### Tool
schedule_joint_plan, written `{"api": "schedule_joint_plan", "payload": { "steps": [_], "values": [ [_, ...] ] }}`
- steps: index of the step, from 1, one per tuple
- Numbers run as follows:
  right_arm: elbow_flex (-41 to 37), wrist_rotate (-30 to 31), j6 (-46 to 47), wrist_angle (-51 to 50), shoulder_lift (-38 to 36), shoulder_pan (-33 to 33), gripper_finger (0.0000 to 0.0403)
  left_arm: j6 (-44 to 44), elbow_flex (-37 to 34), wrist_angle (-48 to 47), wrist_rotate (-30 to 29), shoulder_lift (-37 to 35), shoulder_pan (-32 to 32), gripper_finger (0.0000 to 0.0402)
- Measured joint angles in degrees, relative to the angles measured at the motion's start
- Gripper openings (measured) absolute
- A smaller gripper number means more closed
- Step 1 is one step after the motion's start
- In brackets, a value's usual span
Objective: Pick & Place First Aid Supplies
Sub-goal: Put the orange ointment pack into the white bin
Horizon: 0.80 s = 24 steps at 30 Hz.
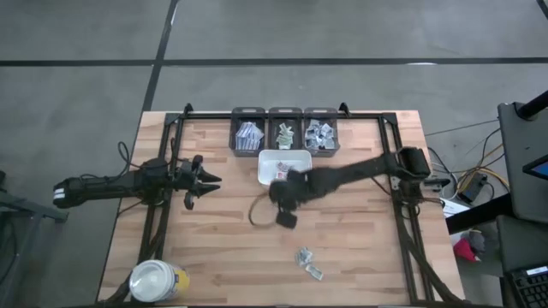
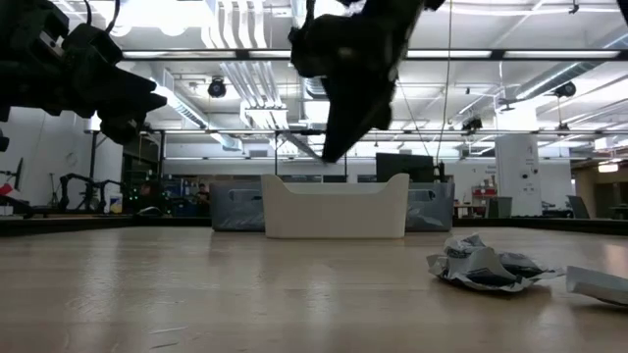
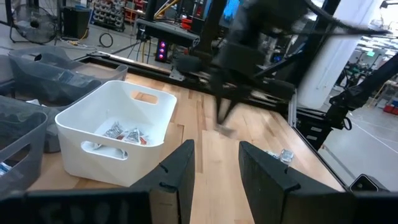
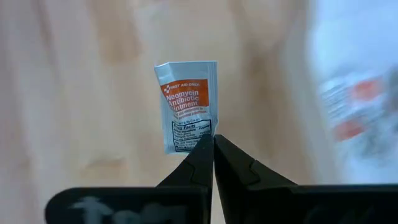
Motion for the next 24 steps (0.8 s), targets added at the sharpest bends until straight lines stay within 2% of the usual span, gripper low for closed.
{"api": "schedule_joint_plan", "payload": {
  "steps": [9,14,24],
  "values": [
    [3.87,3.03,-16.27,-0.81,0.01,-11.42,0.0008,0.01,0.01,-0.01,0.0,0.0,0.02,0.0119],
    [6.48,4.44,-23.19,-7.45,0.02,-16.14,0.0008,0.0,0.0,-0.01,-0.02,0.0,0.01,0.012],
    [9.86,2.69,-26.96,-18.76,0.02,-20.57,0.0008,0.0,0.01,-0.01,-0.04,0.0,0.02,0.012]
  ]
}}
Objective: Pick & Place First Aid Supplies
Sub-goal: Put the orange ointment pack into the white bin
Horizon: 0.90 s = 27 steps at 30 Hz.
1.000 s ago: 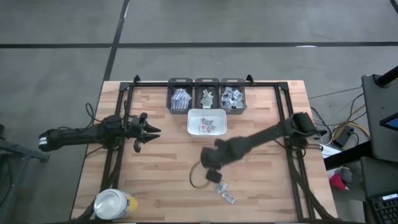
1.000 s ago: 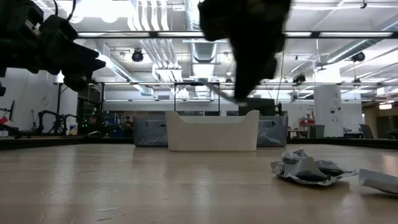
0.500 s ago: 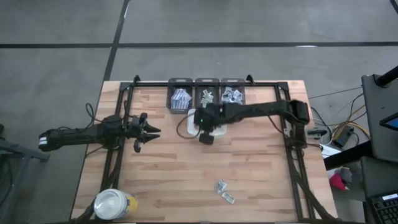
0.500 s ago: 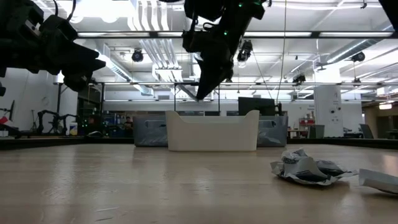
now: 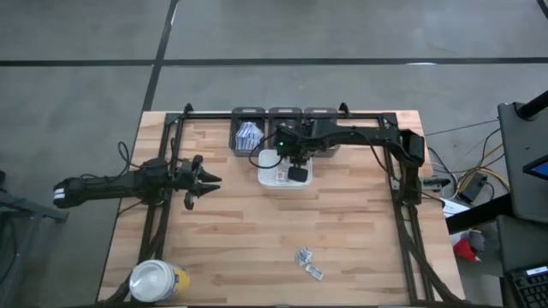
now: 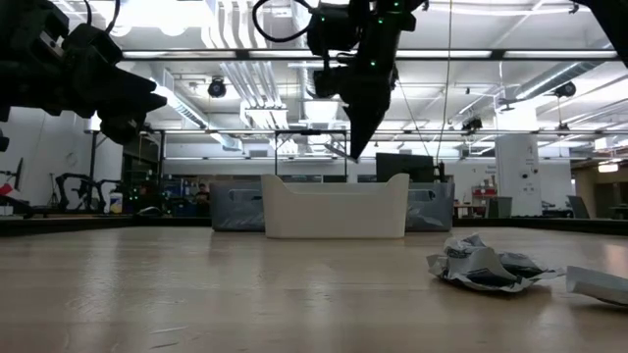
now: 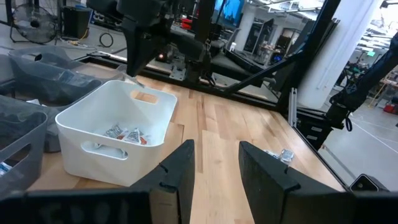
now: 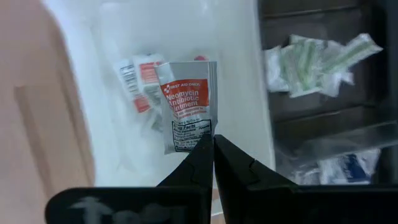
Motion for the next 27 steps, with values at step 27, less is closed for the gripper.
{"api": "schedule_joint_plan", "payload": {
  "steps": [27],
  "values": [
    [-0.26,-3.0,-11.17,0.43,9.62,-1.08,0.0008,0.08,0.0,0.0,-3.02,0.13,-0.02,0.012]
  ]
}}
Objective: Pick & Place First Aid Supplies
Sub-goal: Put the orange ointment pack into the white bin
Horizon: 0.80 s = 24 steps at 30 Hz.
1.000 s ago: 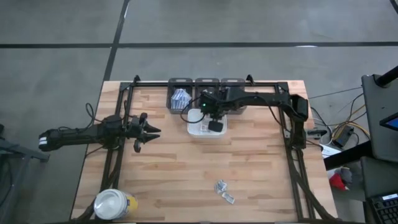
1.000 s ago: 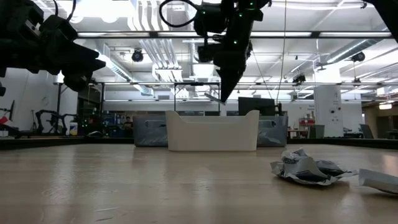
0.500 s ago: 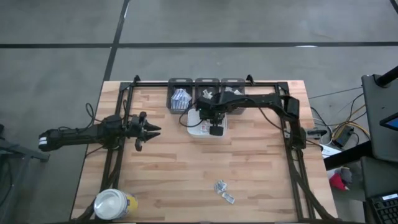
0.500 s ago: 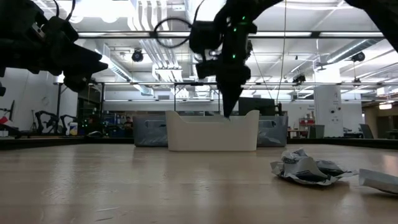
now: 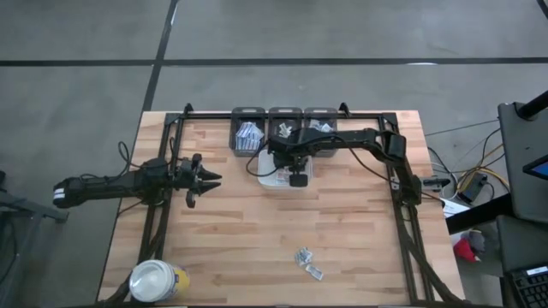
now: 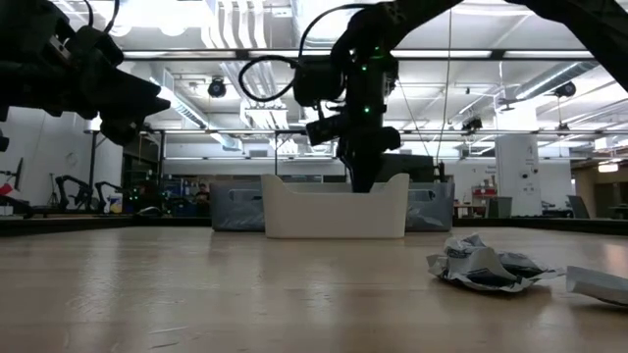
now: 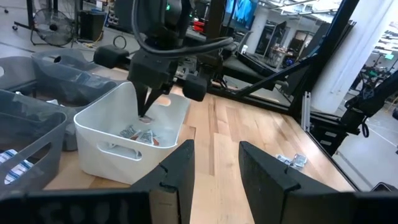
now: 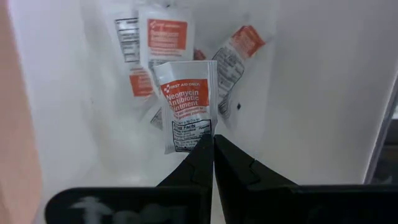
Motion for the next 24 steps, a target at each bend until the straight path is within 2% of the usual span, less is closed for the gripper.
{"api": "schedule_joint_plan", "payload": {
  "steps": [5,10,15,24],
  "values": [
    [0.0,-0.74,-1.37,2.27,0.01,-0.07,0.0008,0.04,0.0,0.0,0.0,0.0,0.02,0.0119],
    [0.0,-6.03,-1.52,4.34,0.0,-0.02,0.0008,0.09,0.0,0.0,0.0,0.0,0.0,0.012],
    [0.0,-7.7,-1.75,5.17,0.0,0.1,0.0014,0.15,0.0,0.0,0.0,0.0,0.0,0.012],
    [0.0,-6.28,-1.51,5.16,-0.09,0.08,0.0097,0.17,0.0,0.0,0.0,0.0,0.0,0.0119]
  ]
}}
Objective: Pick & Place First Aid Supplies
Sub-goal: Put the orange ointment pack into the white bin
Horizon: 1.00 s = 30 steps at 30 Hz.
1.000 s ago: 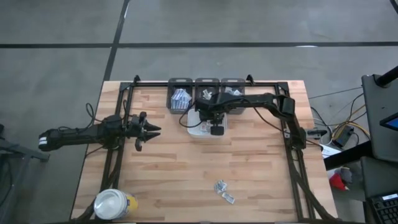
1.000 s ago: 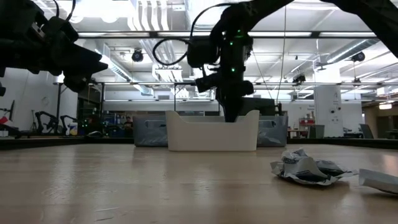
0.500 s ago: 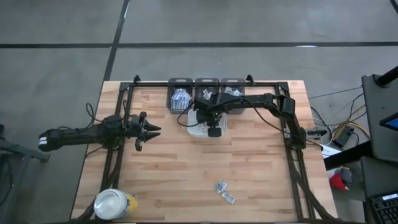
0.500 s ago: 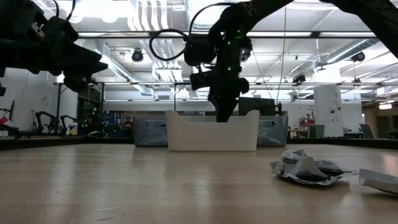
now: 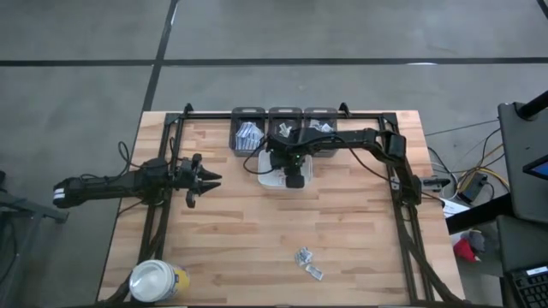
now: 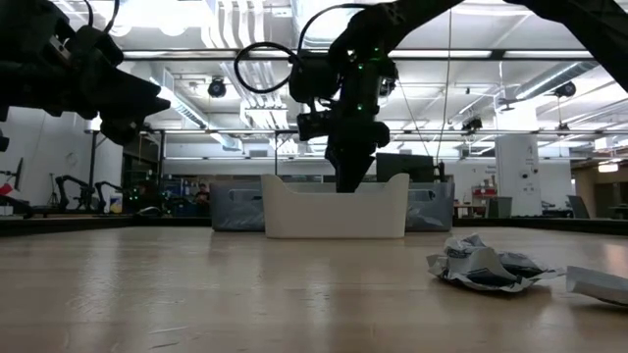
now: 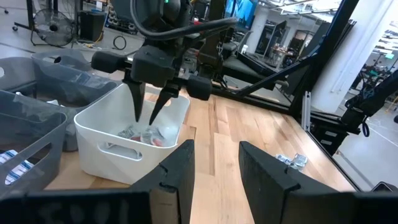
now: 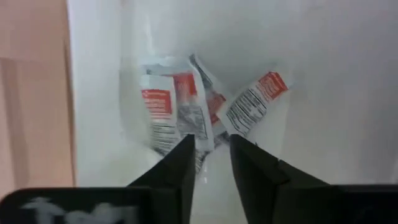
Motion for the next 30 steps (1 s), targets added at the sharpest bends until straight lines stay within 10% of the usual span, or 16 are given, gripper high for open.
{"api": "schedule_joint_plan", "payload": {
  "steps": [17,30],
  "values": [
    [19.14,-1.19,17.54,-22.6,-0.89,5.12,0.0128,-0.02,-0.01,-0.04,0.0,0.02,0.0,0.012],
    [16.76,-7.7,38.35,-29.41,-0.89,18.89,0.0111,-0.24,-0.01,-0.04,0.02,0.02,0.01,0.012]
  ]
}}
